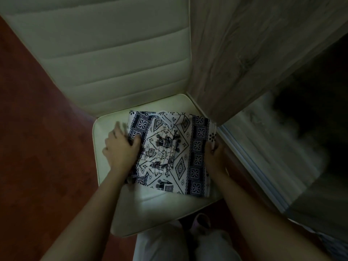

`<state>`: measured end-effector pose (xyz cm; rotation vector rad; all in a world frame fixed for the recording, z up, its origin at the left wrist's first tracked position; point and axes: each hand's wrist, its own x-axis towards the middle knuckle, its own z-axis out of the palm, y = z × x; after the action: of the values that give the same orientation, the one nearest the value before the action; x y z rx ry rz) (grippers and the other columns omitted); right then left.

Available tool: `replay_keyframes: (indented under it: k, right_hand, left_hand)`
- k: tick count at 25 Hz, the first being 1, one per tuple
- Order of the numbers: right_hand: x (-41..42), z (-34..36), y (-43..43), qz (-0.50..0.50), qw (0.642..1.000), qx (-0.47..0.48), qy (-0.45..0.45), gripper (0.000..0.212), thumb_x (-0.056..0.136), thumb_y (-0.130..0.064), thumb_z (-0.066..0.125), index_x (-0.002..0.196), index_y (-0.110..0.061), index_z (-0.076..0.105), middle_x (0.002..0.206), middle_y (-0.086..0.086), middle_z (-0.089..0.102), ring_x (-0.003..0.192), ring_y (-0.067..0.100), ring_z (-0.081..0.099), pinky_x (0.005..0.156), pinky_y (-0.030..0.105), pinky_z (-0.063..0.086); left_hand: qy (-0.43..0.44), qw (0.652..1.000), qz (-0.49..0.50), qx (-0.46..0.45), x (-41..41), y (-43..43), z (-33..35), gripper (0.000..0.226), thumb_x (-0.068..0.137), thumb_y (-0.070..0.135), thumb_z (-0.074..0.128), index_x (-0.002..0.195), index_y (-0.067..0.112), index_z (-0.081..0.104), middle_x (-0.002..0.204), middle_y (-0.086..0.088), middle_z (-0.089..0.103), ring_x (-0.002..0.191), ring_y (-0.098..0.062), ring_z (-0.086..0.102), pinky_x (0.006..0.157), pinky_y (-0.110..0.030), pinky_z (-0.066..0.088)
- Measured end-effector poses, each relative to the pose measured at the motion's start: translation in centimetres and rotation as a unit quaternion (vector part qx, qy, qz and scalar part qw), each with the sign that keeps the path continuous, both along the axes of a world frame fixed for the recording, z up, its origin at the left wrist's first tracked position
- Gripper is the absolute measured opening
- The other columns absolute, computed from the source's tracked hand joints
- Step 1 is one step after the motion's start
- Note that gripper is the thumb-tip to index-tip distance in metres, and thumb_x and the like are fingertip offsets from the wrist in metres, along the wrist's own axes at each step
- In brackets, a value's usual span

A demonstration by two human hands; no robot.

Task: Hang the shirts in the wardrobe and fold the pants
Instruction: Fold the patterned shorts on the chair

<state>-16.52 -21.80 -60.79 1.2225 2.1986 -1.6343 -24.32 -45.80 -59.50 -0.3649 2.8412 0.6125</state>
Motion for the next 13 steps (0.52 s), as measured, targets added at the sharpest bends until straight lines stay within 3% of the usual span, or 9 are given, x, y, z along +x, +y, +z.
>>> replay_keyframes:
  k: [3, 5, 7, 10, 13]
  right_hand:
    - [1.3, -0.4, 0.0, 0.039, 0.997, -0.004, 0.070, 0.066, 0.081, -0.020, 0.071, 0.132, -0.012, 0.029, 0.114, -0.006, 0.049, 0.103, 0.011, 0.053, 0.088, 0.028, 0.046]
    - [2.0, -0.4, -0.2, 0.069, 0.994, -0.002, 0.089, 0.069, 0.080, -0.011, 0.070, 0.134, -0.013, 0.027, 0.120, -0.005, 0.045, 0.113, 0.014, 0.051, 0.095, 0.031, 0.045]
    - [2.0, 0.0, -0.2, 0.077, 0.990, -0.029, 0.113, 0.071, 0.083, -0.004, 0.065, 0.138, -0.017, 0.023, 0.126, -0.007, 0.043, 0.119, 0.012, 0.047, 0.100, 0.031, 0.042]
    - [2.2, 0.6, 0.1, 0.101, 0.986, -0.082, 0.106, 0.083, 0.084, -0.004, 0.064, 0.146, -0.030, 0.014, 0.140, -0.013, 0.031, 0.131, 0.005, 0.032, 0.107, 0.025, 0.032]
    - [2.4, 1.5, -0.5, 0.174, 0.979, -0.082, 0.073, 0.067, 0.089, -0.005, 0.059, 0.144, -0.029, 0.029, 0.141, -0.018, 0.026, 0.137, 0.003, 0.021, 0.105, 0.012, 0.028]
  left_hand:
    - [-0.166, 0.964, 0.093, 0.184, -1.1, -1.9, 0.0, 0.069, 0.072, 0.052, 0.070, 0.122, 0.013, 0.041, 0.112, -0.011, 0.055, 0.097, -0.033, 0.060, 0.084, -0.046, 0.051]
    - [-0.183, 0.932, 0.096, 0.299, -1.4, -2.2, 0.4, 0.055, 0.074, 0.030, 0.077, 0.117, 0.015, 0.047, 0.109, -0.007, 0.062, 0.087, -0.031, 0.067, 0.081, -0.048, 0.055]
    - [-0.197, 0.918, 0.046, 0.341, -1.6, -2.5, 0.5, 0.045, 0.076, 0.017, 0.076, 0.114, 0.016, 0.050, 0.104, -0.009, 0.067, 0.084, -0.030, 0.069, 0.081, -0.050, 0.056]
    - [-0.159, 0.951, -0.022, 0.263, -2.5, -3.1, 1.0, 0.042, 0.080, 0.012, 0.072, 0.115, 0.020, 0.051, 0.104, -0.012, 0.067, 0.087, -0.031, 0.066, 0.084, -0.050, 0.054]
    - [-0.024, 0.993, -0.093, 0.076, -3.0, -2.4, 3.1, 0.040, 0.084, 0.016, 0.067, 0.121, 0.020, 0.054, 0.104, -0.016, 0.069, 0.089, -0.035, 0.064, 0.078, -0.042, 0.052]
